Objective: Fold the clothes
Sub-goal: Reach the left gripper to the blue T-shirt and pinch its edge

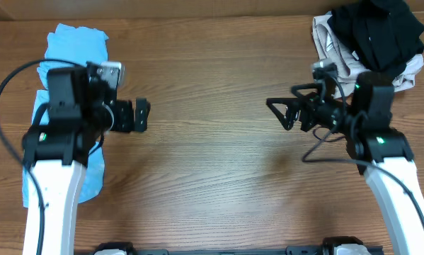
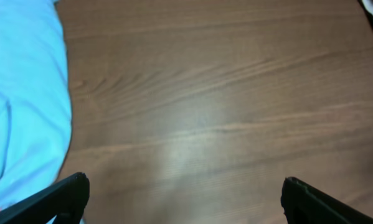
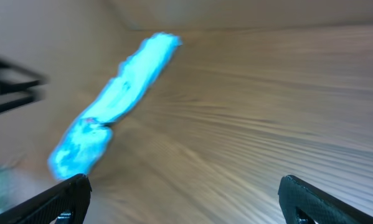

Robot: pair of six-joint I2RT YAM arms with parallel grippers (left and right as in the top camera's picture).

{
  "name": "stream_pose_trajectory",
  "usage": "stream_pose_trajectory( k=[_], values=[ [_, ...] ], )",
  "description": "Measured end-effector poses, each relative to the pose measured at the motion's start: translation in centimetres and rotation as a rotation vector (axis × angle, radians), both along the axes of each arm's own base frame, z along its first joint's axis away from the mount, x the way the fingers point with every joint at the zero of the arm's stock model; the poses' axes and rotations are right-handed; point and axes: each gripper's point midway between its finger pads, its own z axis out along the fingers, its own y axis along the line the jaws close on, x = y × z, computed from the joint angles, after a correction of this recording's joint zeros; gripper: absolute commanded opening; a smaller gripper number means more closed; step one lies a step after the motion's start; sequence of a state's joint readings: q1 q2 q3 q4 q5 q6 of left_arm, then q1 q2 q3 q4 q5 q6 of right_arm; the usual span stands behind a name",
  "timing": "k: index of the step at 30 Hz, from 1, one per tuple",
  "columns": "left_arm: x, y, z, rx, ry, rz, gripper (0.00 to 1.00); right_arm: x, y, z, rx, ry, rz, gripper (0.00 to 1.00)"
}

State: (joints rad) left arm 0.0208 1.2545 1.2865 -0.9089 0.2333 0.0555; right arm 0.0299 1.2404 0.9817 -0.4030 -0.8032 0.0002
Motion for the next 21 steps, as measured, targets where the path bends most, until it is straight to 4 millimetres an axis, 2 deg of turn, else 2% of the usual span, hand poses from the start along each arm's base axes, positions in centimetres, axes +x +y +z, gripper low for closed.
stream_pose_trajectory(
  k=[6,8,11,13,16,19,21],
  values=[
    [4.1,0.4,-2.9,0.012,0.017,0.011,1.00,0.7,2.2,-2.3,0.110,0.106,0.118,1.00],
    [5.3,1.3,-4.1,0.035,0.026,0.040,1.00,0.8,2.7,-3.5,0.127,0.155,0.136,1.00],
    [7.0,3.7,-5.9,0.079,0.044,0.109,1.00,0.8,3.2,-4.6,0.139,0.201,0.152,1.00],
    [7.8,6.0,-7.2,0.111,0.061,0.172,1.00,0.9,3.4,-5.1,0.140,0.219,0.154,1.00],
    [8.8,10.6,-8.9,0.158,0.072,0.288,1.00,1.0,3.5,-5.6,0.134,0.235,0.149,1.00],
    [9.0,15.4,-10.4,0.183,0.084,0.402,1.00,1.1,3.3,-5.8,0.125,0.236,0.135,1.00],
    [8.9,18.5,-11.3,0.192,0.085,0.472,0.96,1.3,3.2,-6.0,0.116,0.237,0.123,1.00]
  ],
)
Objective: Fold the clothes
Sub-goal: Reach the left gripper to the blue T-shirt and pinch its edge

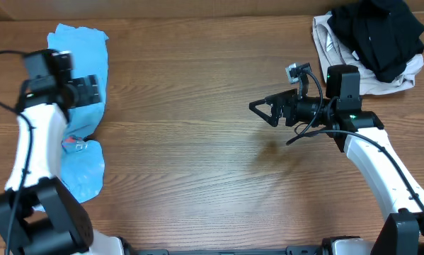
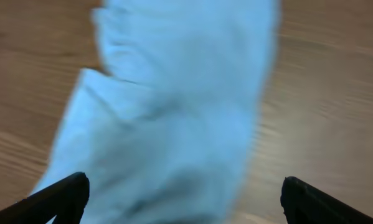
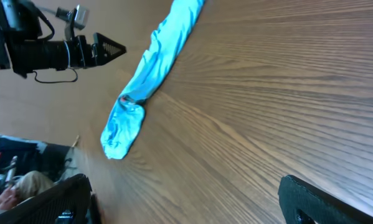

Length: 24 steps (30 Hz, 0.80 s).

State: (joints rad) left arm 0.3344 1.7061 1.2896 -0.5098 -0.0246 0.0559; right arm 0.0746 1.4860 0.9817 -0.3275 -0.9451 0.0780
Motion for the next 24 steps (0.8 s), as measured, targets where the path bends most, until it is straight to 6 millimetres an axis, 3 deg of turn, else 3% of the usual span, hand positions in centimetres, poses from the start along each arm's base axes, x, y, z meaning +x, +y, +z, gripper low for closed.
stream_pose_trajectory(
  k=[3,6,13,19,24],
  values=[
    [0.0,3.8,-1.2,0.019,-0.011,0.057,0.89,0.2,-0.3,-0.3,-0.019,0.003,-0.020,1.00],
    [0.2,5.5,-2.6,0.039,-0.002,0.024,0.87,0.5,-0.5,-0.6,-0.036,0.003,-0.036,1.00],
    [1.7,6.2,-7.4,0.096,0.059,-0.106,0.84,0.7,-0.7,-0.8,-0.053,0.002,-0.053,1.00],
    [1.6,6.2,-11.2,0.087,0.121,-0.132,0.79,0.8,-0.9,-0.9,-0.062,0.002,-0.063,1.00],
    [2.0,6.4,-11.2,0.101,0.110,-0.143,0.55,0.9,-0.9,-0.9,-0.062,0.001,-0.063,1.00]
  ],
)
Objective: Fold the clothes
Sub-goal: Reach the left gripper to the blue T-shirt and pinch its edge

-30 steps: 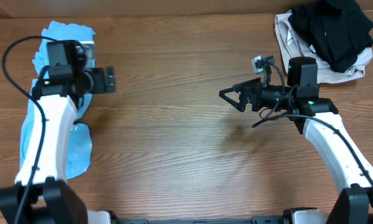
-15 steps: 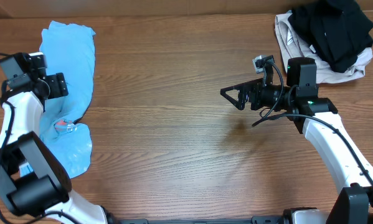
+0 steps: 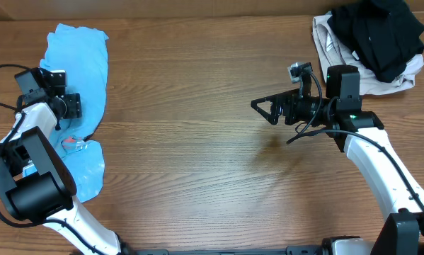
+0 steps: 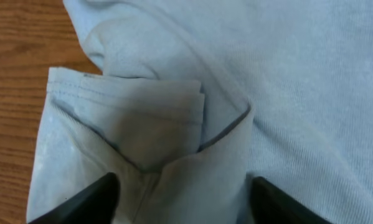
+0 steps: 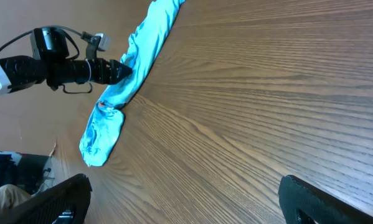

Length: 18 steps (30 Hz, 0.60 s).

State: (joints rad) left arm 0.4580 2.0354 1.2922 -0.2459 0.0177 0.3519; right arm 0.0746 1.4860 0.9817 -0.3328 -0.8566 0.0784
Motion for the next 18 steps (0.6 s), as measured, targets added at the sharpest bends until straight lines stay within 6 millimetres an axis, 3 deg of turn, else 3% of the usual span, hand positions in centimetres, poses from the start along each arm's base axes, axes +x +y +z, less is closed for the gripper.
stream_pose_trajectory(
  k=[3,10,14,18],
  values=[
    [-0.01,0.00,-0.01,0.001,0.001,-0.002,0.46,0.01,0.00,0.01,0.000,0.000,0.000,1.00],
    [-0.01,0.00,-0.01,0.000,0.000,0.000,0.42,0.01,0.00,0.01,0.000,-0.001,0.000,1.00],
    [0.06,0.02,0.04,0.003,-0.002,-0.003,0.18,0.02,-0.01,0.00,-0.001,-0.001,-0.001,1.00],
    [0.13,0.06,0.09,-0.001,-0.008,0.005,0.04,0.06,-0.05,-0.04,-0.004,-0.001,-0.004,1.00]
  ],
)
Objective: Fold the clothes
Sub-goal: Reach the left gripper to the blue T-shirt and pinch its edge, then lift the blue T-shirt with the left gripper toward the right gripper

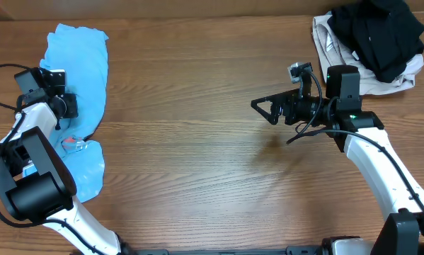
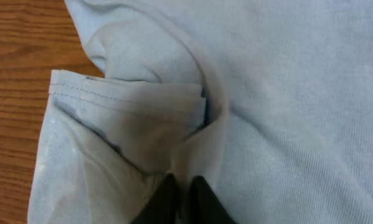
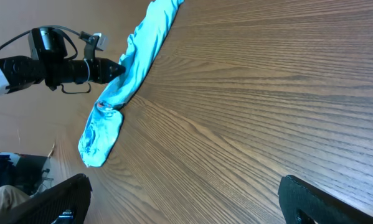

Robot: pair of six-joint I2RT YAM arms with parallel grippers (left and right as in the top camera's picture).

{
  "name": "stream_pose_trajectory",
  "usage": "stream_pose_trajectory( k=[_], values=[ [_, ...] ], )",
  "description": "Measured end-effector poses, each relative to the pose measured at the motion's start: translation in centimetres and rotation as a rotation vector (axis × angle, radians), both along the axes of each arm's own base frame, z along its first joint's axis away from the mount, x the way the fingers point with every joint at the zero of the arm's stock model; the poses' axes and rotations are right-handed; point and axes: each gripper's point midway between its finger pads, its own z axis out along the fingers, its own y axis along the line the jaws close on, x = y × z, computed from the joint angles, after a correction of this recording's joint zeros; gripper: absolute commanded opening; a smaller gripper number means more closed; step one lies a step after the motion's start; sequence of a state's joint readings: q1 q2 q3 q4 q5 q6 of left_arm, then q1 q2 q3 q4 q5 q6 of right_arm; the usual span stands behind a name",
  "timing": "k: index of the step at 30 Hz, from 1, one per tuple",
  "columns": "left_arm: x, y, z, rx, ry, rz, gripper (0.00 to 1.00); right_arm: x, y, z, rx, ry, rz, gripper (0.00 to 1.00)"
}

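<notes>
A light blue garment (image 1: 81,57) lies stretched along the table's left side, also seen in the right wrist view as the blue garment (image 3: 136,50). My left gripper (image 1: 64,106) is at its left edge, shut on a fold of the cloth beside a hemmed sleeve (image 2: 130,106). Its dark fingertips (image 2: 167,199) are pinched together with fabric between them. My right gripper (image 1: 265,108) hangs open above bare wood right of the middle, its fingers (image 3: 55,199) wide apart and holding nothing.
A pile of clothes sits at the back right corner: a black garment (image 1: 374,28) on top of a beige one (image 1: 332,42). A small red-and-white tag (image 1: 71,144) shows on the blue garment's lower part. The wooden table (image 1: 197,163) spans the view.
My left gripper's fingers stood apart on either side of the sleeve fold; now they are shut on the cloth. The right arm has not moved.
Both grippers first hung open over the table, the left one just right of the blue garment. Then the left gripper was open above the garment's upper part and the right one further back. Then the left sat open on the sleeve fold, and now it grips it.
</notes>
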State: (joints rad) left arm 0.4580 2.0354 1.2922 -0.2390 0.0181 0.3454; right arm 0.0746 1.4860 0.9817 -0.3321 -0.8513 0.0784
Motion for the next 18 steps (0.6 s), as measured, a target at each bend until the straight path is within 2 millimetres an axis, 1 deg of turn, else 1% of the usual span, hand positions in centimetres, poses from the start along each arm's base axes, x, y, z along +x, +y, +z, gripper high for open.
stream_pose_trajectory(
  k=[8,12,13,15,16,18],
  values=[
    [0.0,0.0,0.1,-0.020,-0.011,0.034,0.04,0.1,-0.1,0.0,-0.004,-0.004,-0.004,1.00],
    [-0.2,-0.1,0.6,-0.098,-0.005,0.140,0.04,0.2,-0.1,-0.1,-0.009,-0.003,-0.010,1.00],
    [-0.1,-0.1,1.1,-0.119,-0.012,0.171,0.04,0.2,-0.2,-0.1,-0.010,-0.004,-0.011,1.00],
    [0.3,-0.4,2.9,-0.163,-0.035,0.216,0.04,0.2,-0.2,-0.1,-0.012,-0.004,-0.013,1.00],
    [0.8,-0.6,4.4,-0.184,-0.060,0.231,0.04,0.2,-0.2,-0.1,-0.013,-0.004,-0.013,1.00],
    [1.8,-1.2,8.2,-0.218,-0.126,0.234,0.04,0.2,-0.2,-0.1,-0.013,-0.004,-0.013,0.99]
  ],
)
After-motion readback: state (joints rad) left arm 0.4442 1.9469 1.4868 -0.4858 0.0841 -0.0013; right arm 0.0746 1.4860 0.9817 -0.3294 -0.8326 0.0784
